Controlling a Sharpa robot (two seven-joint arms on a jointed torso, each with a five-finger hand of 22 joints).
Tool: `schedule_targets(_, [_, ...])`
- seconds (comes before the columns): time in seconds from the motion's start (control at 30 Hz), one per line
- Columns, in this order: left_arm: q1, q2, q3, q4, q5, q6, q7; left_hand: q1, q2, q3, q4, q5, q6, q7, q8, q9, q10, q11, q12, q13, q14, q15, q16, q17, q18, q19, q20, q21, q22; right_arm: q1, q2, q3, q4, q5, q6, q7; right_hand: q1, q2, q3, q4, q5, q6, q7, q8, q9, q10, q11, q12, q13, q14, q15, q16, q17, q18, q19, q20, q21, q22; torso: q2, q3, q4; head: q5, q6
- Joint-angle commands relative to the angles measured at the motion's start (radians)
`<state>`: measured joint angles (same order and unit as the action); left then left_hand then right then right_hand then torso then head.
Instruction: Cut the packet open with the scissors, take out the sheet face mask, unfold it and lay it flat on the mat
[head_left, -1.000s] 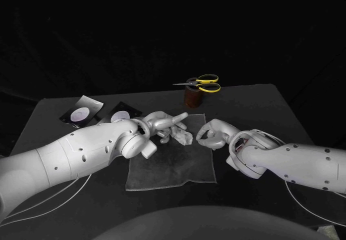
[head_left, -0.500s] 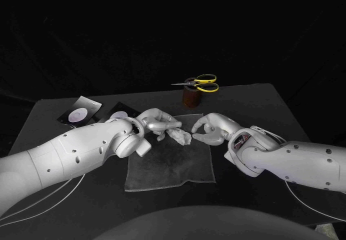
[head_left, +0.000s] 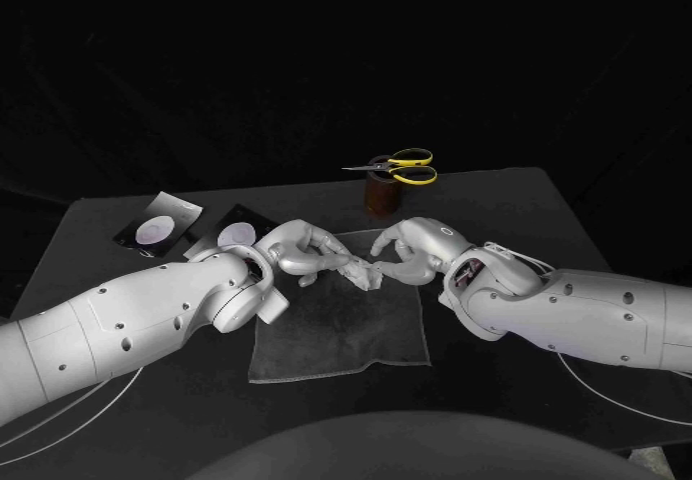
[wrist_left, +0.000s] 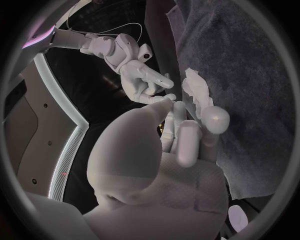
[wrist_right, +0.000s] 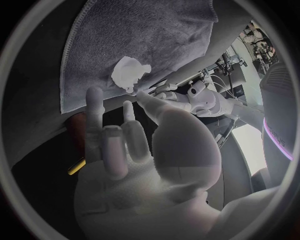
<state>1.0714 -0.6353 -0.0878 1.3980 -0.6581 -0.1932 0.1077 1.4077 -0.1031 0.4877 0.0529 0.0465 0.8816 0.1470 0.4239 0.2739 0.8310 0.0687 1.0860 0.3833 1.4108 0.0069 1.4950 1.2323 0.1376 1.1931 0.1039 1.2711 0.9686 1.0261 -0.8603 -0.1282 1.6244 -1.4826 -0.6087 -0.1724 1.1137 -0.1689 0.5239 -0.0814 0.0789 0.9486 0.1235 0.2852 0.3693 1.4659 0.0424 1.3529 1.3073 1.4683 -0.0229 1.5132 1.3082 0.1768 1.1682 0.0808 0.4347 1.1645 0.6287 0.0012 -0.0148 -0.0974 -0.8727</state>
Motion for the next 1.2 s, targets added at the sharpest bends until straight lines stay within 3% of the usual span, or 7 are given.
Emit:
schedule_targets(0.03, [-0.004,0.005,0.000,0.003,-0.108,-0.006,-0.045,-0.004,-0.009,0.013,-0.002,0.002,-0.016,-0.002,0.011,0.009,0.010,0.001,0.011,0.003,0.016,0.000,0.010,0.026,-0.017,0.018,0.000,0.014,0.023,0.002,0.022,0.000,-0.025,-0.091,0.048,-0.035,0.004,-0.010,-0.008,0.000,-0.005,0.001,0.007,-0.007,-0.002,0.017,0.005,-0.010,0.094,0.043,0.009,-0.007,0.073,0.004,0.005,0.004,-0.007,-0.002,0.001,0.0006,-0.0012,0.003,0.000])
schedule_targets(0.47, [-0.012,0.029,-0.001,-0.009,-0.176,-0.022,-0.149,-0.035,-0.031,0.029,-0.005,0.002,-0.053,0.001,0.028,0.022,0.026,0.002,0.066,0.032,0.050,0.000,0.026,0.087,-0.028,0.059,0.000,0.050,0.077,0.003,0.075,-0.001,-0.076,-0.122,0.108,-0.058,0.021,-0.001,-0.014,0.005,-0.010,0.018,0.005,-0.012,-0.004,0.017,0.004,-0.007,0.096,0.043,0.009,-0.006,0.077,0.005,0.004,0.006,-0.014,-0.008,0.000,0.0029,-0.0036,0.007,0.000])
schedule_targets(0.83, [-0.012,0.046,-0.001,-0.013,-0.188,-0.024,-0.174,-0.040,-0.034,0.034,-0.005,0.002,-0.059,0.002,0.027,0.021,0.027,0.003,0.075,0.037,0.055,0.000,0.028,0.096,-0.030,0.065,0.000,0.055,0.085,0.003,0.091,-0.001,-0.091,-0.123,0.144,-0.061,0.052,0.026,-0.017,0.017,-0.014,0.090,-0.020,-0.003,0.000,0.029,-0.017,0.017,0.113,0.056,-0.007,0.006,0.110,0.007,0.017,-0.002,-0.020,-0.013,0.000,0.0025,-0.0037,0.006,0.000])
schedule_targets(1.2, [-0.012,0.054,-0.001,-0.016,-0.189,-0.025,-0.184,-0.043,-0.033,0.036,-0.004,0.002,-0.059,0.002,0.028,0.021,0.027,0.003,0.080,0.040,0.057,0.001,0.029,0.099,-0.030,0.068,0.000,0.057,0.089,0.004,0.099,-0.001,-0.110,-0.126,0.167,-0.063,0.065,0.057,-0.009,0.032,-0.028,0.120,-0.035,-0.001,0.002,0.039,-0.030,0.035,0.126,0.063,-0.018,0.013,0.129,0.006,0.025,-0.008,-0.021,-0.013,0.000,0.0021,-0.0031,0.006,0.000])
